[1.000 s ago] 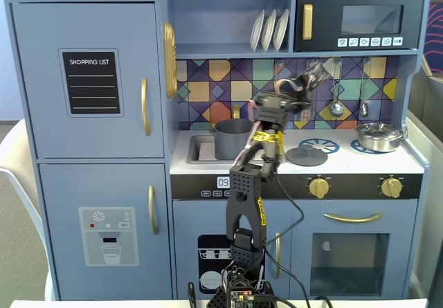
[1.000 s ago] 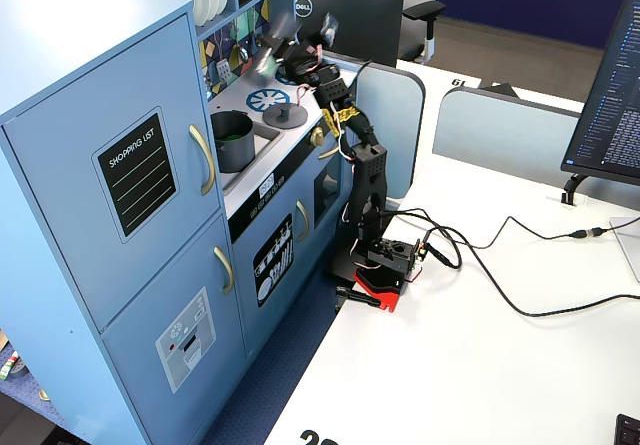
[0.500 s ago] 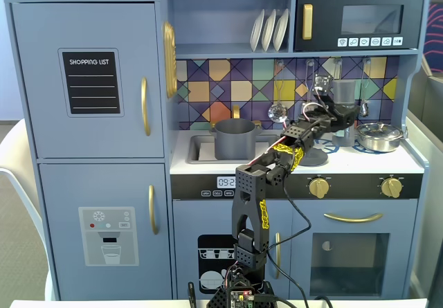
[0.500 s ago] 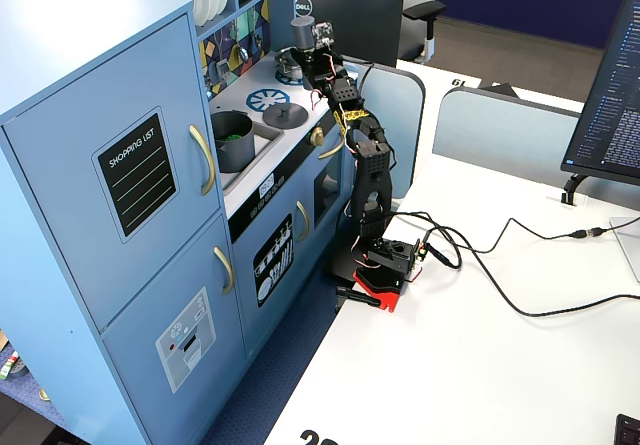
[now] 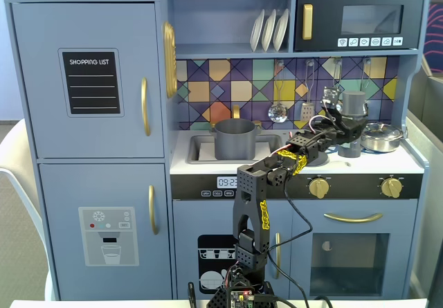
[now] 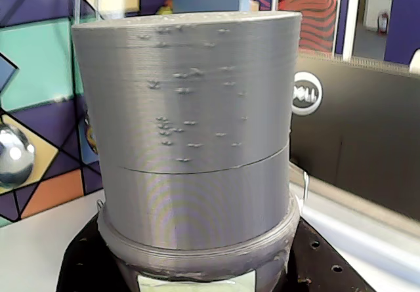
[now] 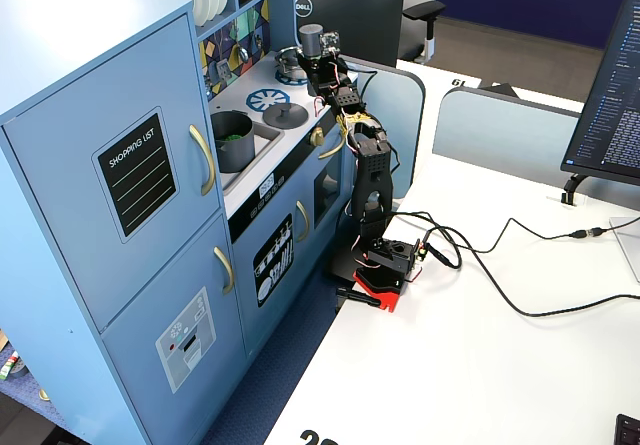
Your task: Put salt in the gray recipient
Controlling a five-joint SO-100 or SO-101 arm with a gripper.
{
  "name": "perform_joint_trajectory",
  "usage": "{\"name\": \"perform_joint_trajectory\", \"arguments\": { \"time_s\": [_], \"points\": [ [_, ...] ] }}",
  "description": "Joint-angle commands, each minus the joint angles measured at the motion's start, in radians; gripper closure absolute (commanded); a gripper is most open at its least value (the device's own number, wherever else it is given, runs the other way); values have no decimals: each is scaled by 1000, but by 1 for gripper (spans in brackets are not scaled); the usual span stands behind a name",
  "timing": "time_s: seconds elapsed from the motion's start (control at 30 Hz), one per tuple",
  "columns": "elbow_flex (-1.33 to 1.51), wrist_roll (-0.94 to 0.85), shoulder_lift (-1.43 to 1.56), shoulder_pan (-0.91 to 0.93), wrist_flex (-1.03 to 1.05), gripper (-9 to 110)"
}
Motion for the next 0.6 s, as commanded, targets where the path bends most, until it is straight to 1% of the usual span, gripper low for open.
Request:
{"name": "perform_joint_trajectory", "arguments": {
  "time_s": [0.0, 0.27, 0.57],
  "points": [
    [0, 52, 41, 14, -61, 101],
    [91, 21, 48, 15, -181, 101],
    [169, -12, 55, 18, -264, 101]
  ]
}}
